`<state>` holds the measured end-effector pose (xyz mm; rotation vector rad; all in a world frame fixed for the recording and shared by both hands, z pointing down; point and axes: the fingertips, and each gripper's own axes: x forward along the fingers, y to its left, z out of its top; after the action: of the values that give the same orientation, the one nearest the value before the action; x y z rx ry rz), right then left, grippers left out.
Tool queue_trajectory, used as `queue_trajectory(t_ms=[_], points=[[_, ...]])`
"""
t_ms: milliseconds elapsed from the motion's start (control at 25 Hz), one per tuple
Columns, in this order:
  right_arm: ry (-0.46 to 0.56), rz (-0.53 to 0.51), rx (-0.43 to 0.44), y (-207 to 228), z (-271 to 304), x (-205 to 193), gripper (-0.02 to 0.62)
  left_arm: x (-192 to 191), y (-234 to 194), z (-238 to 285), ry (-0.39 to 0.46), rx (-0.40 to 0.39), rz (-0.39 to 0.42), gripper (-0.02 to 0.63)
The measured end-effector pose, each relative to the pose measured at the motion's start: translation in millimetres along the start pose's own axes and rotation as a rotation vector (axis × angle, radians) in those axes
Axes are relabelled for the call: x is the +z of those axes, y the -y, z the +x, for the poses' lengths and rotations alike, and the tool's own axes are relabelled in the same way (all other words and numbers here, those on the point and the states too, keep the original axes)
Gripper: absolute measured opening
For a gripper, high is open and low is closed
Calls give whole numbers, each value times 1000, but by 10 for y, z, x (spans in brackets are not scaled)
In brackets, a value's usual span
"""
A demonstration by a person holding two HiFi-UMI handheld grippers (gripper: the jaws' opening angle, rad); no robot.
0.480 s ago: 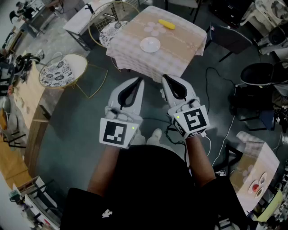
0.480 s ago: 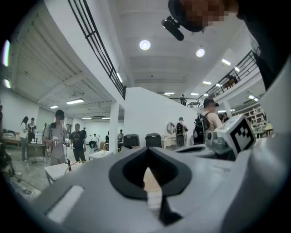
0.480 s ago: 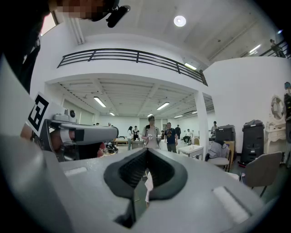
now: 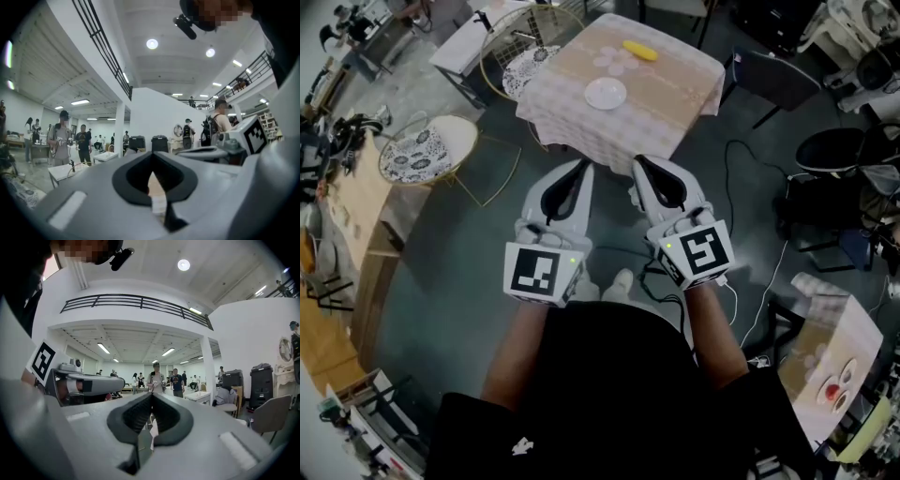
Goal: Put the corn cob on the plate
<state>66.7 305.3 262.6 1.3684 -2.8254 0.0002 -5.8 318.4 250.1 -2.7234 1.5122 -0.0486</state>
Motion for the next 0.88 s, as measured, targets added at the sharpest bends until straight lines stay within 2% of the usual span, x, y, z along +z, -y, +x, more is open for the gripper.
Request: queue_trajectory(t_ms=[80,280,680,880], points=[[4,1,14,11,-43,-24,2,-45,17,13,3,3,14,9],[-1,-1,27,75,-66,-58,2,-50,58,57,-2,18,-14,8],[6,3,34,104,118,-17,2,-29,-101,116,5,24,-1,9],[6,-2,25,212,307,0,2,-13,-178,301,-20,8,-43,9]])
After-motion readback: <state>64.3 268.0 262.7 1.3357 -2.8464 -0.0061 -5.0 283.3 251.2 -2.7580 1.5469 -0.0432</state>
